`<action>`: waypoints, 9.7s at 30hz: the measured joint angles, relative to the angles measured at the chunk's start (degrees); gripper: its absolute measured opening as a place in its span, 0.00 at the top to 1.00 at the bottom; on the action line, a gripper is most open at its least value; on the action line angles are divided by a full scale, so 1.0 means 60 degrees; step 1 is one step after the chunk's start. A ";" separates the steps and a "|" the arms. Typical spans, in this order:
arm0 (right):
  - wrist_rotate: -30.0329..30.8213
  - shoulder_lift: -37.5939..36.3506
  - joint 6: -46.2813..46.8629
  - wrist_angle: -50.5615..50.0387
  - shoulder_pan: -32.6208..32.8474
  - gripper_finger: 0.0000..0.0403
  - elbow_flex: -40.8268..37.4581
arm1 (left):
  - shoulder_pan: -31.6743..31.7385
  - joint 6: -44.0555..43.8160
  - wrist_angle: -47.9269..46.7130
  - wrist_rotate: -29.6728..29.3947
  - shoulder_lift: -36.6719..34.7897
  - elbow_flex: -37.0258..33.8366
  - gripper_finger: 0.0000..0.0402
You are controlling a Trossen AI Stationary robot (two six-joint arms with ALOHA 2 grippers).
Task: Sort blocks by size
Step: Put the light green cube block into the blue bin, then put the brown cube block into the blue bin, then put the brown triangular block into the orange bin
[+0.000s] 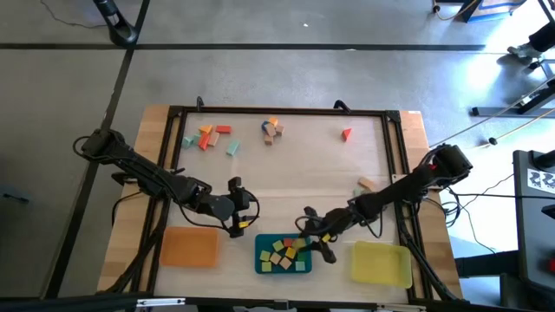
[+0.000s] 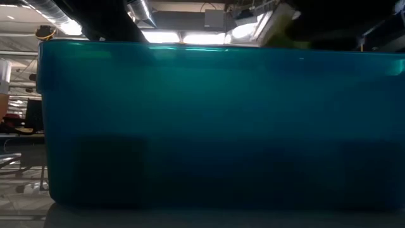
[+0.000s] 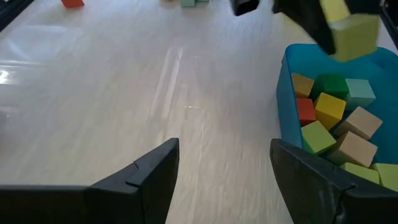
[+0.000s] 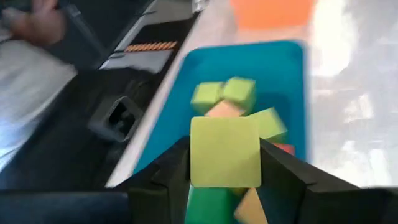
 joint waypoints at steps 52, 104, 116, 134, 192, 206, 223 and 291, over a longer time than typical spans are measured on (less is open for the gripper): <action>0.4482 -0.0494 0.0430 -0.1787 -0.2036 0.29 0.0004 | 0.6775 -0.1283 0.3655 0.0237 0.3259 0.0059 0.41; 0.4295 -0.0490 0.1405 -0.2505 -0.2029 0.29 -0.0003 | 0.5645 0.0504 0.1192 0.1486 0.2398 0.0974 0.68; 0.3971 -0.0490 0.1727 -0.3056 -0.2031 0.29 -0.0004 | 0.2378 0.1013 0.0571 0.2626 0.0370 0.0976 0.68; 0.4315 -0.0490 0.1679 -0.3020 -0.2033 0.29 -0.0004 | 0.0132 -0.0870 0.2800 0.4194 0.1407 0.0976 0.68; 0.4606 -0.0494 0.1424 -0.3012 -0.2033 0.29 0.0000 | 0.7381 0.1450 0.1432 0.0977 0.2223 0.1044 0.41; 0.4715 -0.0494 0.1395 -0.3030 -0.2033 0.29 0.0000 | 0.8848 0.1928 0.0495 0.1067 0.4660 0.3662 0.41; 0.4708 -0.0494 0.1395 -0.3068 -0.2033 0.29 0.0000 | 0.9149 0.2184 -0.0956 0.1559 0.5436 0.4116 0.41; 0.4551 -0.0494 0.1428 -0.3030 -0.2033 0.29 0.0000 | 0.5710 0.5171 -0.6128 0.4411 0.2447 0.4120 0.72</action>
